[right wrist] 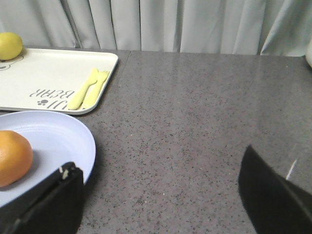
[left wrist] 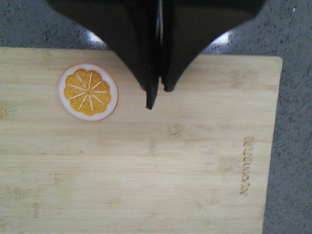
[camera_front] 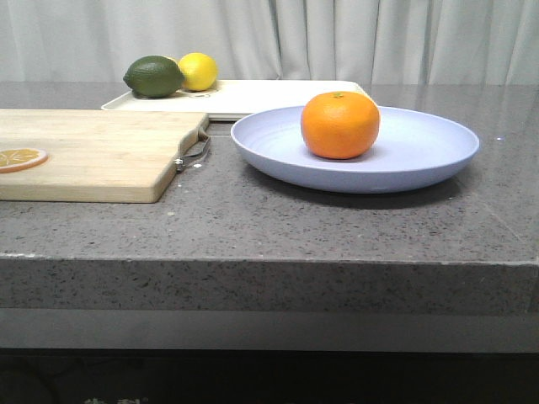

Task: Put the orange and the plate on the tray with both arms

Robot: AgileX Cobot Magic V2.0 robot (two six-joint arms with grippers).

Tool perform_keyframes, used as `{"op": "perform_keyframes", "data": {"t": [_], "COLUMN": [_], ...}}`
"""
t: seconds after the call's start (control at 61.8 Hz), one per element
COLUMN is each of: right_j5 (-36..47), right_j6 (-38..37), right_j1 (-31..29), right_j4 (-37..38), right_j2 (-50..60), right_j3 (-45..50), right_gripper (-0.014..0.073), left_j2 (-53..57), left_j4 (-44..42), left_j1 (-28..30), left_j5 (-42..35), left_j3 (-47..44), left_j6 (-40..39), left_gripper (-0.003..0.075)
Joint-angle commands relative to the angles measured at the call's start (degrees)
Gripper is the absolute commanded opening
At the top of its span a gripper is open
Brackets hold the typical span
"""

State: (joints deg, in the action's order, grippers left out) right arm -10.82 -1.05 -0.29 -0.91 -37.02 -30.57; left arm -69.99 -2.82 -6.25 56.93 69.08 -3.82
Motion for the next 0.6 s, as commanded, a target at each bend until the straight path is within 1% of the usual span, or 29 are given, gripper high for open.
{"op": "perform_keyframes", "data": {"t": [0.0, 0.097, 0.259, 0.421, 0.583], "right_j5": [4.49, 4.94, 5.16, 4.79, -0.24], "right_j6": [0.27, 0.27, 0.27, 0.21, 0.21], "right_j1": [-0.15, 0.06, 1.55, 2.31, 3.18], "right_j4": [-0.12, -0.12, -0.12, -0.18, -0.7], "right_j2": [-1.69, -3.34, -6.05, -9.56, -13.78], "right_j3": [-2.31, -2.31, -2.31, -2.76, -6.7], "right_gripper": [0.065, 0.065, 0.065, 0.065, 0.065], "left_j2": [8.27, 16.24, 29.26, 41.31, 50.85], "left_j4": [0.68, 0.46, 0.43, 0.43, 0.43], "left_j1": [1.29, 1.69, 1.69, 1.69, 1.69], "left_j5": [-6.48, -9.86, -15.32, -16.68, -18.02], "left_j3": [-4.78, -12.18, -21.29, -27.83, -32.75], "left_j6": [-0.55, -0.55, -0.55, -0.55, -0.55], "left_gripper": [-0.0017, -0.0017, -0.0017, -0.0017, -0.0017]}}
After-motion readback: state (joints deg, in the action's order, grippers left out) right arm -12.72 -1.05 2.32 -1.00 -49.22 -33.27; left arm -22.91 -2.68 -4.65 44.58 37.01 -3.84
